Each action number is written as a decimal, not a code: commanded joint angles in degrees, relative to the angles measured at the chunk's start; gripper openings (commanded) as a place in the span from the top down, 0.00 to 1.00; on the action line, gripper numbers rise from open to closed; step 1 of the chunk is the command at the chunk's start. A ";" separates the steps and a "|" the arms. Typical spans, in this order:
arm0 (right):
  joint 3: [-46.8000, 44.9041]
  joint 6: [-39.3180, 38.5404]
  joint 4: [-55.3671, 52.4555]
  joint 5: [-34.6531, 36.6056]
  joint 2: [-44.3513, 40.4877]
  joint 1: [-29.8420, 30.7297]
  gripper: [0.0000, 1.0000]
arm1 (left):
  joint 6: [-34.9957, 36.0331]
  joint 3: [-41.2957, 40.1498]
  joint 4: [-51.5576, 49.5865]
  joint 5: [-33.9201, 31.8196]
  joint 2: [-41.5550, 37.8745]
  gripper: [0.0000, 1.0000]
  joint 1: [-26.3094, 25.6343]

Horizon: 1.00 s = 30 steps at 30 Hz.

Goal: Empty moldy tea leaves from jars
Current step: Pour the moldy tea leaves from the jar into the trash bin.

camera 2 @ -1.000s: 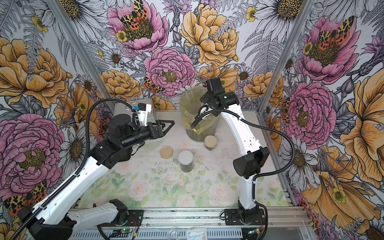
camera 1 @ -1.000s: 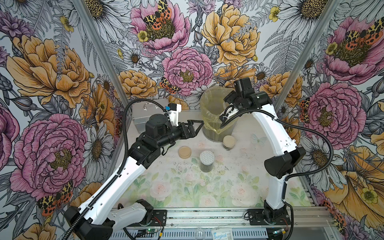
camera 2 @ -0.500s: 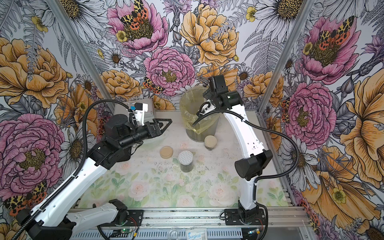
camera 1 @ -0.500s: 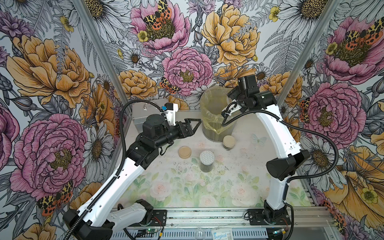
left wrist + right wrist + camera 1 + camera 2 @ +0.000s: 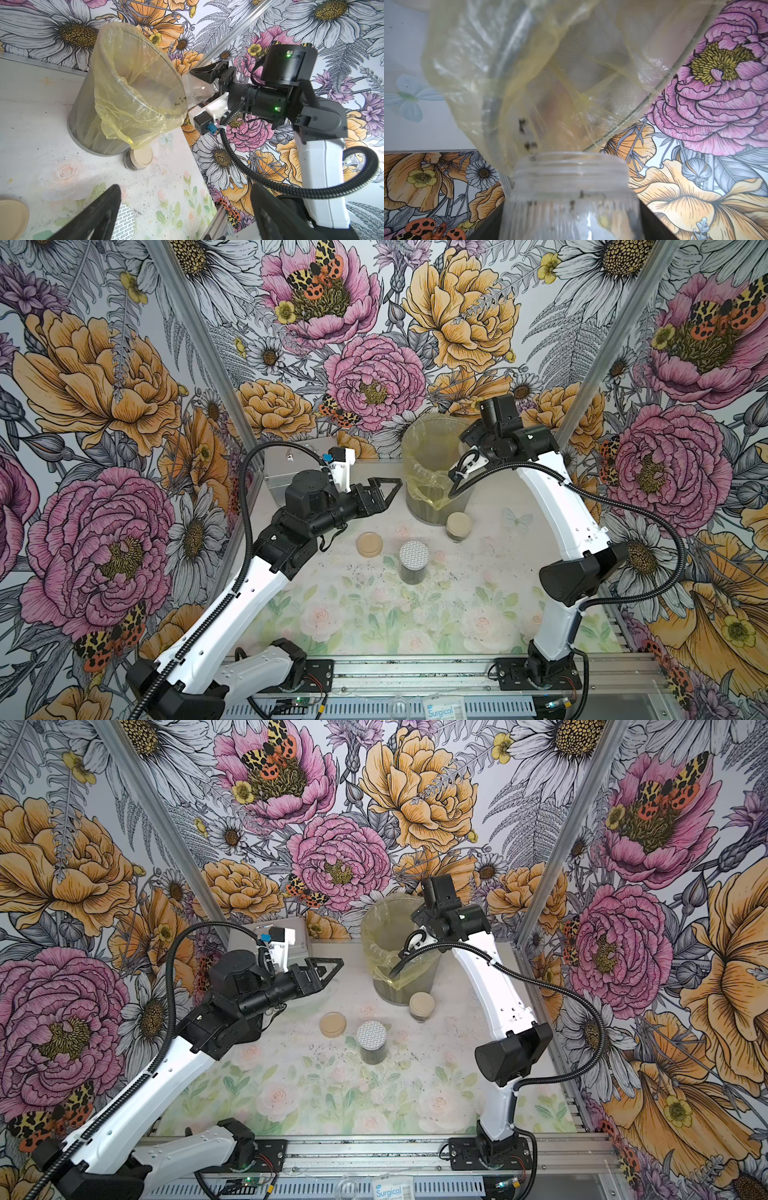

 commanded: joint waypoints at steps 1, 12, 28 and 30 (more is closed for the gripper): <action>2.58 -4.03 1.42 -0.03 -0.34 -0.12 1.00 | -1.04 -0.78 1.98 1.69 -0.96 0.01 0.57; -5.07 -3.28 0.81 0.28 -2.33 0.20 1.00 | -1.30 -1.33 1.78 1.53 -1.75 0.01 0.84; 4.31 26.86 15.72 -1.45 -0.87 5.98 1.00 | 0.12 1.38 -1.27 3.75 -0.12 0.01 6.67; 7.97 38.00 15.84 1.04 0.44 7.56 1.00 | 1.41 3.59 -4.01 3.76 0.66 0.01 8.55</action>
